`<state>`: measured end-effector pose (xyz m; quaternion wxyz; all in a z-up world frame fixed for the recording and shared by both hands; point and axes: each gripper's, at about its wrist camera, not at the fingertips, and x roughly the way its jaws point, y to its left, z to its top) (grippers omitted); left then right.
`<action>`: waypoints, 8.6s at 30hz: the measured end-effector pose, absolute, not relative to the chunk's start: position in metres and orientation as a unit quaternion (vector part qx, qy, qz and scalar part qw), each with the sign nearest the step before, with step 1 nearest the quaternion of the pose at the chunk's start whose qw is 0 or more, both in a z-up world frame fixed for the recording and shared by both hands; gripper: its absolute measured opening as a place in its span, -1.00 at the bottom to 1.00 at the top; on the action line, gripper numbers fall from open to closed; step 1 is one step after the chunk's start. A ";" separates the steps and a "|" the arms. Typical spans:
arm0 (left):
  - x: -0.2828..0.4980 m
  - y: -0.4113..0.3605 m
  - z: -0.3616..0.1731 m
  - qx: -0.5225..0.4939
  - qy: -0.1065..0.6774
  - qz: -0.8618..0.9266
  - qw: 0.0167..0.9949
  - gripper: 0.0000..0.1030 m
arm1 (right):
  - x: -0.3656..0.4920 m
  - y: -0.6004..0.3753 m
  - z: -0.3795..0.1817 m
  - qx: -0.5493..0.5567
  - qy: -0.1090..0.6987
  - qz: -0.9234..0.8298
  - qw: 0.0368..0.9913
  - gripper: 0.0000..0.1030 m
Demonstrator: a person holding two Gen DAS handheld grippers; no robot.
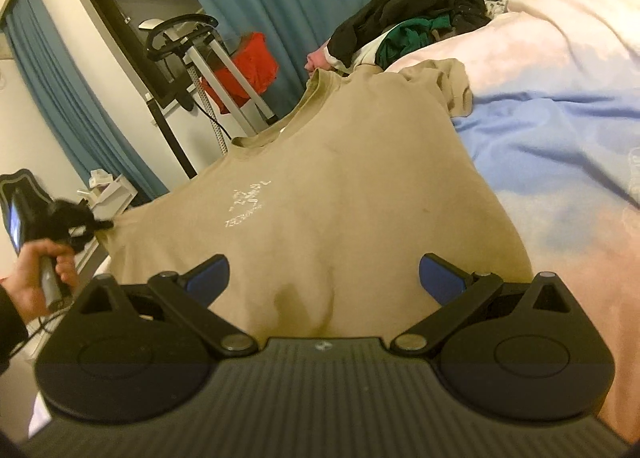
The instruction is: Fold clothes
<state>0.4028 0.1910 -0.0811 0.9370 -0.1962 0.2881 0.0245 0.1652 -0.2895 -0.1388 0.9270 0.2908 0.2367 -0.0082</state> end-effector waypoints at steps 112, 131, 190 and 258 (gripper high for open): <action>0.071 0.023 -0.056 -0.029 0.305 -0.210 0.928 0.99 | 0.185 -0.426 -0.125 0.467 0.140 -0.046 0.872 0.55; 0.135 0.013 -0.102 -0.076 0.360 -0.197 0.909 0.98 | 0.267 -0.469 -0.132 0.441 0.123 -0.061 0.887 -0.81; 0.139 0.030 -0.100 -0.159 0.352 -0.216 0.897 0.98 | 0.187 -0.455 -0.187 0.560 0.117 -0.182 0.800 0.32; 0.172 0.084 -0.098 -0.116 0.348 -0.108 0.924 0.98 | 0.309 -0.178 -0.043 0.097 0.216 0.016 0.971 0.81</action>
